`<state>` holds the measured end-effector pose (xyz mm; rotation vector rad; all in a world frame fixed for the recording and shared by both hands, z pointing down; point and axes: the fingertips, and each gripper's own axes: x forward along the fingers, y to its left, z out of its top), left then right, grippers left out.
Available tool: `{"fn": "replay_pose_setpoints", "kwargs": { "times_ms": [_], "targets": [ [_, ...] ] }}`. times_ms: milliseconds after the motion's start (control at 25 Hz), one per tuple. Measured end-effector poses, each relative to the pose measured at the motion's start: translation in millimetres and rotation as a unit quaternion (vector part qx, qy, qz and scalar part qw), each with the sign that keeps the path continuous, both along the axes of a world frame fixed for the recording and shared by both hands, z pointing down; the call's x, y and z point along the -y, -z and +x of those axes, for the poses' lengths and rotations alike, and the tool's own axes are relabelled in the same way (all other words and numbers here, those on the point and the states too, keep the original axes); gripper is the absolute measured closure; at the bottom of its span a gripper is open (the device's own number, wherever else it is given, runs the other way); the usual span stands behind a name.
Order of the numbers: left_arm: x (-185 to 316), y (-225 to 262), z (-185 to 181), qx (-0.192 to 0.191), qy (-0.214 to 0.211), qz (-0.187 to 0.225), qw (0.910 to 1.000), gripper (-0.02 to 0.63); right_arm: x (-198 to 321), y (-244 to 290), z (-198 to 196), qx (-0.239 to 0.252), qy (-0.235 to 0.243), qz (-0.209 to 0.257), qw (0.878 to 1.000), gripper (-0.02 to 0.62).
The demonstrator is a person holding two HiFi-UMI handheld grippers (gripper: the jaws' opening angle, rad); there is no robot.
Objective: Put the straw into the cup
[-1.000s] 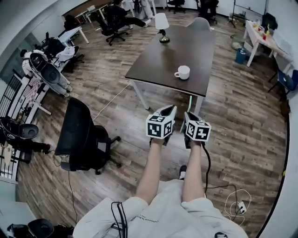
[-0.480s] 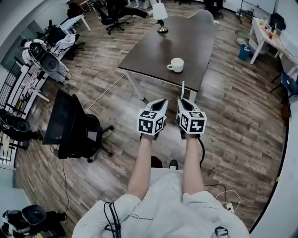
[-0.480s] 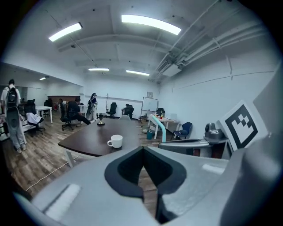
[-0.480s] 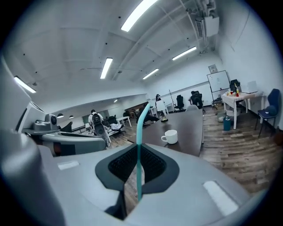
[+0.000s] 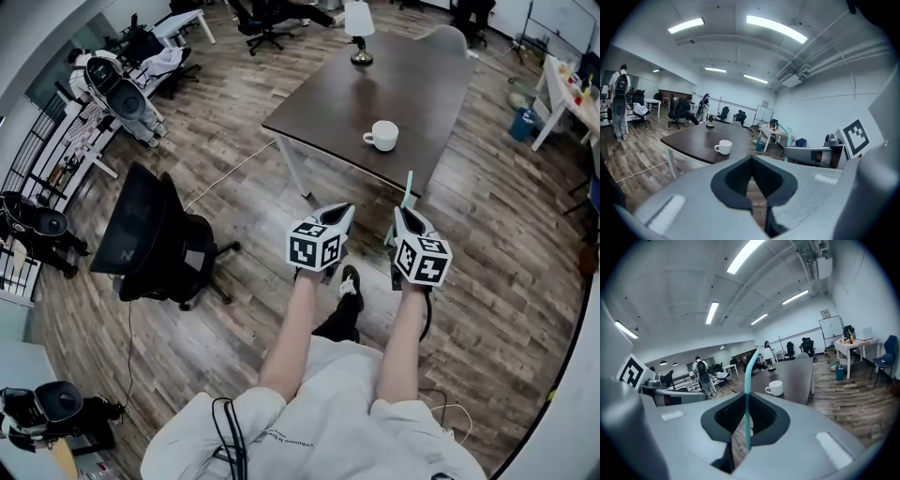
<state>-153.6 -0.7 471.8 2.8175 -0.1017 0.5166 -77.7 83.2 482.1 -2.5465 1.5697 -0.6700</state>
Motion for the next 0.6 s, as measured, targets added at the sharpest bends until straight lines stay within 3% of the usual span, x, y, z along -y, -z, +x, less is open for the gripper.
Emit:
{"fn": "replay_pose_setpoints", "kwargs": {
  "times_ms": [280, 600],
  "targets": [
    [25, 0, 42, -0.007, 0.008, -0.018, 0.9998, 0.606, 5, -7, 36, 0.008, -0.007, -0.003, 1.0, 0.546],
    [46, 3, 94, -0.004, -0.011, -0.004, 0.9999, 0.606, 28, -7, 90, 0.018, -0.021, 0.009, 1.0, 0.546]
  ]
}}
